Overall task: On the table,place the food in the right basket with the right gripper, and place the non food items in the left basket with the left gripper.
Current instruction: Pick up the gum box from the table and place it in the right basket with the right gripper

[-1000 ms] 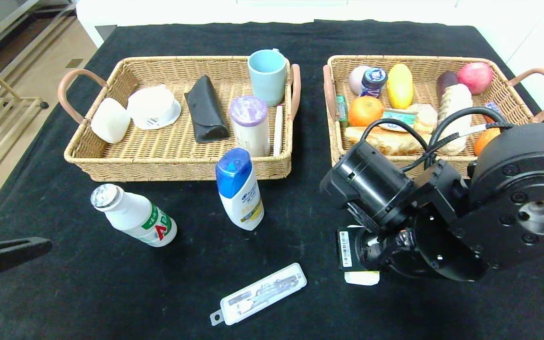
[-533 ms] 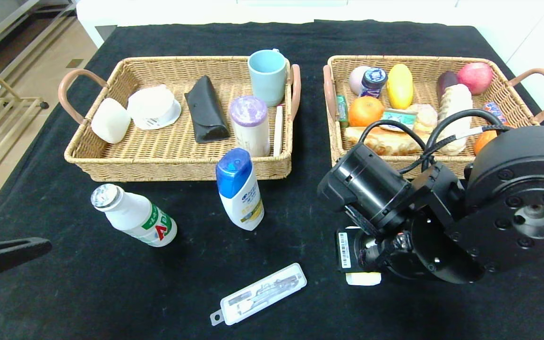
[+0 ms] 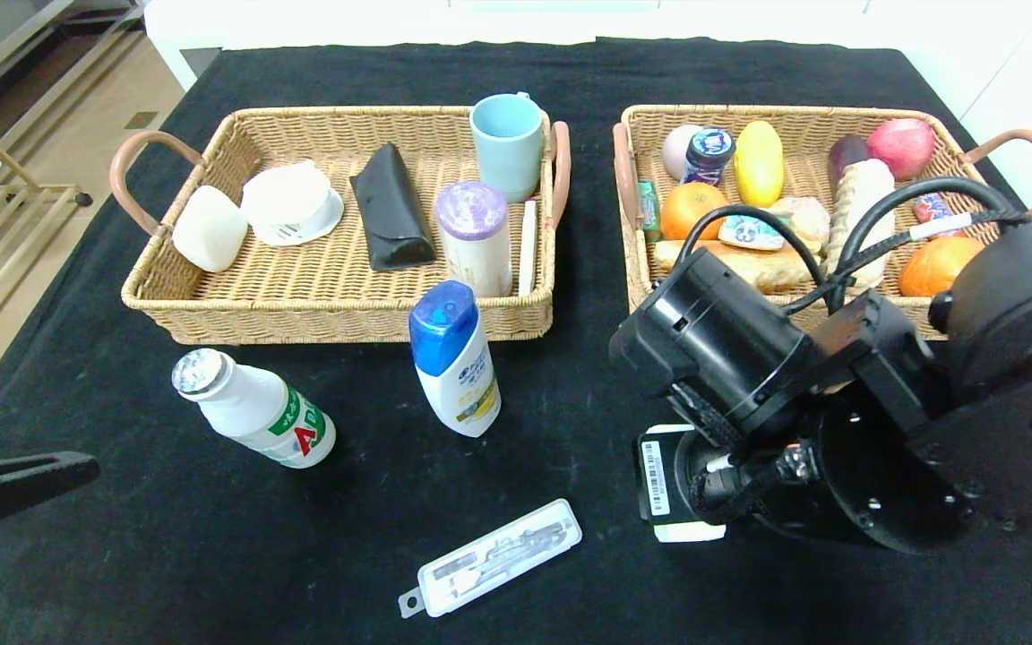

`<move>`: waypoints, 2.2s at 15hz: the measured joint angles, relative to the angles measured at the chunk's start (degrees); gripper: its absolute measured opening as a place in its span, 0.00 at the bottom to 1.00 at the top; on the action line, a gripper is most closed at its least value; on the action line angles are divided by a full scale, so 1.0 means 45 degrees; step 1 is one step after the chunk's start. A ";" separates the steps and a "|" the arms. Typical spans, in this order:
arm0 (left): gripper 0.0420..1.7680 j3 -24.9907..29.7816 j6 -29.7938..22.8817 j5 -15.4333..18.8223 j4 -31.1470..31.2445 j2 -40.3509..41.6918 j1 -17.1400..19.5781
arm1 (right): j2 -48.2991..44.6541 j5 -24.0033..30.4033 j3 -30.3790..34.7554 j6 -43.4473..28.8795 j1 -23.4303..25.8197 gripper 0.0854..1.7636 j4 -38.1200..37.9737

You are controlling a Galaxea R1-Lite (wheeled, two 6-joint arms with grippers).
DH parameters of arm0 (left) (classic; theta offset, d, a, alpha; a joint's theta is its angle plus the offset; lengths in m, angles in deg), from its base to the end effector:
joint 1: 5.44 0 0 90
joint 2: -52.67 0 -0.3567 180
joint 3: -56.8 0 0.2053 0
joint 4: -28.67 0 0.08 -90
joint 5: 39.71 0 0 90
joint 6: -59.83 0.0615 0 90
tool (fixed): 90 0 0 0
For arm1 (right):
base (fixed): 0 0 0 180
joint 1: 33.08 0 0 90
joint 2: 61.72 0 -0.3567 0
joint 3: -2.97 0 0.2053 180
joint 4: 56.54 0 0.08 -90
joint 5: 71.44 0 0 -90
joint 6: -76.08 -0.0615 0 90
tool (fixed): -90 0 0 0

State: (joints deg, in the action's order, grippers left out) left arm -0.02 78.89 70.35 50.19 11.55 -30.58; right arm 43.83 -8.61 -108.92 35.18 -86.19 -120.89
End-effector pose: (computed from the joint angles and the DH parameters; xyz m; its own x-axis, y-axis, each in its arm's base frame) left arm 0.0508 -0.0471 0.2762 0.7003 -0.7075 -0.0953 0.6991 0.6526 0.2920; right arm 0.2452 0.2799 0.2521 0.6481 0.1028 -0.7546 -0.0947 0.9940 0.0541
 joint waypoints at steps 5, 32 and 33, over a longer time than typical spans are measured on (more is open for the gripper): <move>0.97 0.0030 0.0073 0.0000 0.0000 0.0011 0.0000 | -0.0883 -0.1176 -0.1273 0.1807 0.0062 0.43 0.0054; 0.97 0.0000 0.0106 -0.0005 -0.0038 0.0209 0.0005 | 0.1333 -0.1257 -0.3749 0.8626 0.3657 0.43 0.8263; 0.97 0.0000 0.0111 -0.0005 -0.0035 0.0219 0.0000 | 0.1357 -0.1262 -0.3755 0.8650 0.3665 0.45 0.8252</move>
State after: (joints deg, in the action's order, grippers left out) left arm -0.02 79.39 70.32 50.03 12.54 -30.58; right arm 49.93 -14.29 -125.82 74.11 -69.70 -83.75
